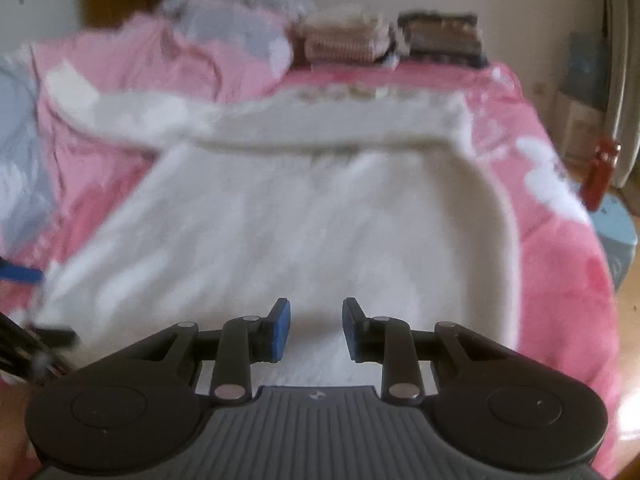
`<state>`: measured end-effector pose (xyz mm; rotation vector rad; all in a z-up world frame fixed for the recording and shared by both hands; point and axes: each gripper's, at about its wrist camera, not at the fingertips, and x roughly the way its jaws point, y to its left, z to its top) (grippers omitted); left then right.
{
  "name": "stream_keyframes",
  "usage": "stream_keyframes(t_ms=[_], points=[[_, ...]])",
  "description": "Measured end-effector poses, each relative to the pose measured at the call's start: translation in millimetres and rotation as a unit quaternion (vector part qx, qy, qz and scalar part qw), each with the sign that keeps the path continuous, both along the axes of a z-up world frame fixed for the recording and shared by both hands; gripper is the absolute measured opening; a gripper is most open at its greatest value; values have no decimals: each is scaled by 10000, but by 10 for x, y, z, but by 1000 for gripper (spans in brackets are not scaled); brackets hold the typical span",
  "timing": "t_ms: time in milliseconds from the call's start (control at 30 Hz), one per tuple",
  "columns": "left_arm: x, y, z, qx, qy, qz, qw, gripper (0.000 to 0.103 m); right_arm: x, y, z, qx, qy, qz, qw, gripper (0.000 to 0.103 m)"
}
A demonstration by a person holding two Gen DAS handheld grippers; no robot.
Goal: Fold clothes
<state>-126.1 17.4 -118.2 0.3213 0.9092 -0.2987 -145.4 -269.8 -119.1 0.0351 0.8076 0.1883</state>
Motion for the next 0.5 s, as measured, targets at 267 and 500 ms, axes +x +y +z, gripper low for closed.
stream_keyframes(t_ms=[267,500], points=[[85,98,5,-322,-209,74,9992,102,-633,-33,64,30,232,236,9994,31],[141,220,-51,-419,-95,254,9988,102,29,410,350,274,-105,1030,9942,31]])
